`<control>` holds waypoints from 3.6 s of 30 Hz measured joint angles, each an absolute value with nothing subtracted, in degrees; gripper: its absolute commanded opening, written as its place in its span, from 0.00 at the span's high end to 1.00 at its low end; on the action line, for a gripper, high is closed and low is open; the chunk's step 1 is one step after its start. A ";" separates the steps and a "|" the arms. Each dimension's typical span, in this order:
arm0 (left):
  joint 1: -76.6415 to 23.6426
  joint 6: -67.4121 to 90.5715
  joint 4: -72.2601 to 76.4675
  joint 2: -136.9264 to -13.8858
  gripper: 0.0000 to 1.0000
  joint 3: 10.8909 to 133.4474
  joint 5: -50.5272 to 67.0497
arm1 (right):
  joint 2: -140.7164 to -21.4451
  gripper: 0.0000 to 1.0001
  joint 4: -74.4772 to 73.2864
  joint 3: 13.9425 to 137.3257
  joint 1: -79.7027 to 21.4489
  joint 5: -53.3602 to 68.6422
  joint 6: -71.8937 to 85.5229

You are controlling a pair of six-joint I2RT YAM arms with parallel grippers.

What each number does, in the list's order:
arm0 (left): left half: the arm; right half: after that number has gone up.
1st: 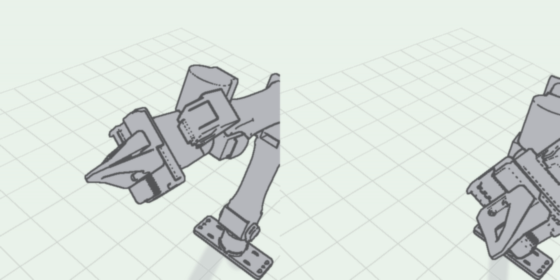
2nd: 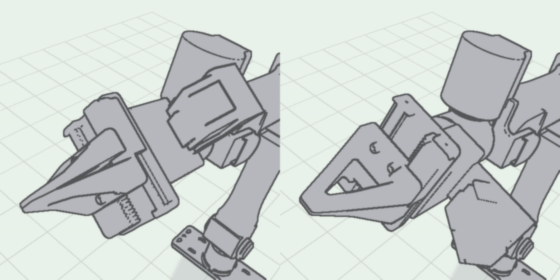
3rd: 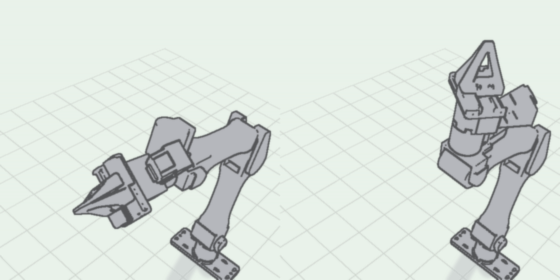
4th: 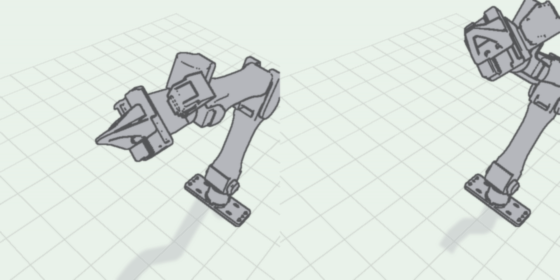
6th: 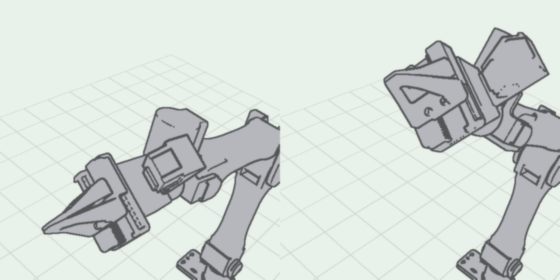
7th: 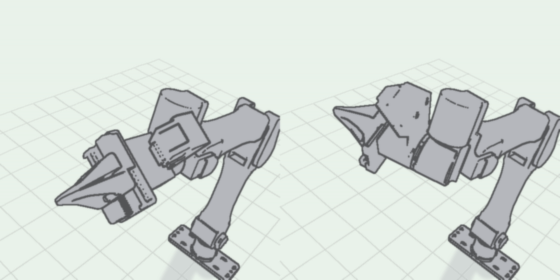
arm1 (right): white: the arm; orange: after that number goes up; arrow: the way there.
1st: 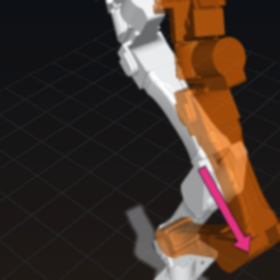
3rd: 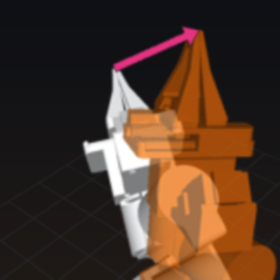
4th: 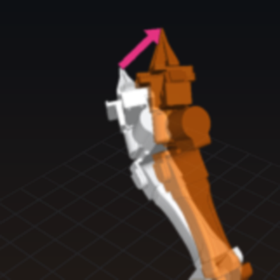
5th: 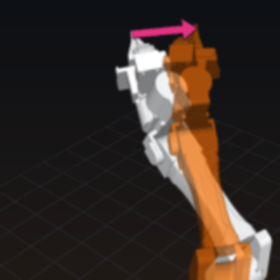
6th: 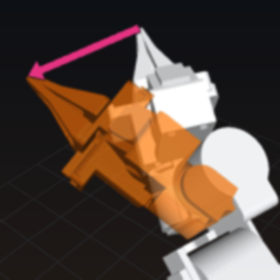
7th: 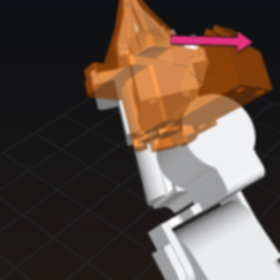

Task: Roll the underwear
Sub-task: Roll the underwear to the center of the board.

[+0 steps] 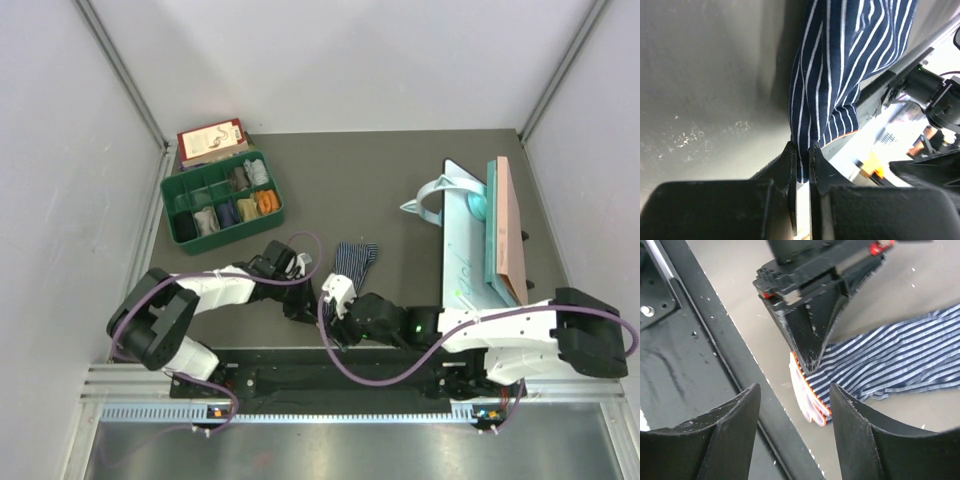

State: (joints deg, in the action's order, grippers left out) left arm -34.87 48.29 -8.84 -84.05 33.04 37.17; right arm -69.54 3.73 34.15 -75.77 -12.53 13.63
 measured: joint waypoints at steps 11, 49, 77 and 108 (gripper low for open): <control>-31.03 49.15 -11.00 -88.05 1.00 34.54 45.12 | -79.61 0.42 9.56 34.15 -83.00 -19.57 6.92; -23.97 44.82 -15.57 -84.01 0.24 34.72 49.04 | -88.51 1.00 8.88 35.70 -83.15 -22.61 3.01; -23.75 42.65 17.91 -47.07 0.37 4.67 30.13 | -101.32 1.00 -5.89 49.71 -52.64 40.47 10.13; -43.03 36.01 31.81 -75.48 0.75 12.86 15.38 | -105.01 0.41 -10.83 53.43 -47.88 47.53 12.14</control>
State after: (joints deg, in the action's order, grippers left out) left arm -43.03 36.01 31.81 -75.48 12.86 15.38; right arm -105.01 -10.83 53.43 -47.88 47.53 12.14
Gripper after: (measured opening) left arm 0.282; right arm 0.427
